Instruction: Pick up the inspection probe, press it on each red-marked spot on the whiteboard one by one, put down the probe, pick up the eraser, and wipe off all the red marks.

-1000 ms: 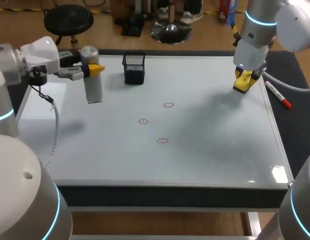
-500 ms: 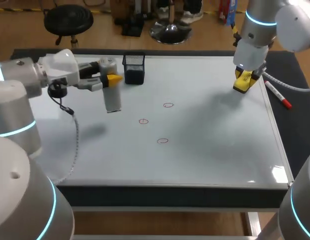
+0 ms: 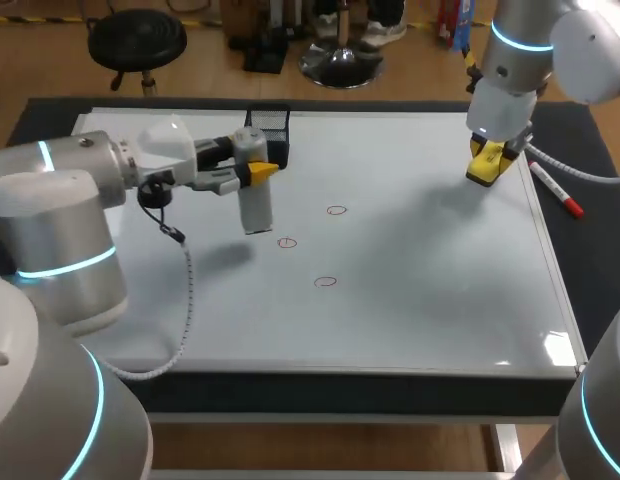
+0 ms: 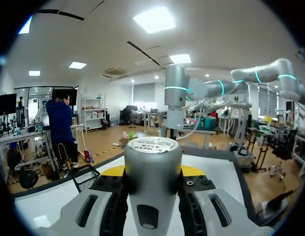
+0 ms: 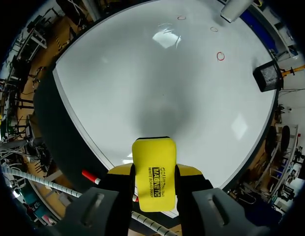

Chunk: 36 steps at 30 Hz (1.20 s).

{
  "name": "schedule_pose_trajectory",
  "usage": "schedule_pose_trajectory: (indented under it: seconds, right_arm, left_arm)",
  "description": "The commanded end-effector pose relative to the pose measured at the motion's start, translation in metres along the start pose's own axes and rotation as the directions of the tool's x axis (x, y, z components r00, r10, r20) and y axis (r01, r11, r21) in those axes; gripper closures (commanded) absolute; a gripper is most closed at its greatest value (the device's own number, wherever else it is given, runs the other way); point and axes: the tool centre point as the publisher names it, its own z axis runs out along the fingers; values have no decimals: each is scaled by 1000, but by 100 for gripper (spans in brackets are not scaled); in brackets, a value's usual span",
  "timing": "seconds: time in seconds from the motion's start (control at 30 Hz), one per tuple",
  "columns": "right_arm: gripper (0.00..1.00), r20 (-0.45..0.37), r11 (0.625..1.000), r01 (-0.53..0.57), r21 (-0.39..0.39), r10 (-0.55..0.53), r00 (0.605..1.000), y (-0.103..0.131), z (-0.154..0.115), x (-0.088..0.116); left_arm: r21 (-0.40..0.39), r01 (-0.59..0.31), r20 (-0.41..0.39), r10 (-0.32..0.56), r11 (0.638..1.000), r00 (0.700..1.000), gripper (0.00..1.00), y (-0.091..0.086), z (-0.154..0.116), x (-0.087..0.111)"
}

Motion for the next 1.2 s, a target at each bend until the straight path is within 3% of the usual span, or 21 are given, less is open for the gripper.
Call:
schedule_pose_trajectory:
  seconds: [0.03,1.2]
  right_arm:
    - [100,-3,1000,2,2,-2,1000,0,-1,0]
    - [100,-3,1000,2,2,-2,1000,0,-1,0]
  left_arm:
    - [4,1,-8,-1,1000,1000,100,8,20,-1]
    - [-13,1,-78,-2,1000,997,100,38,47,15]
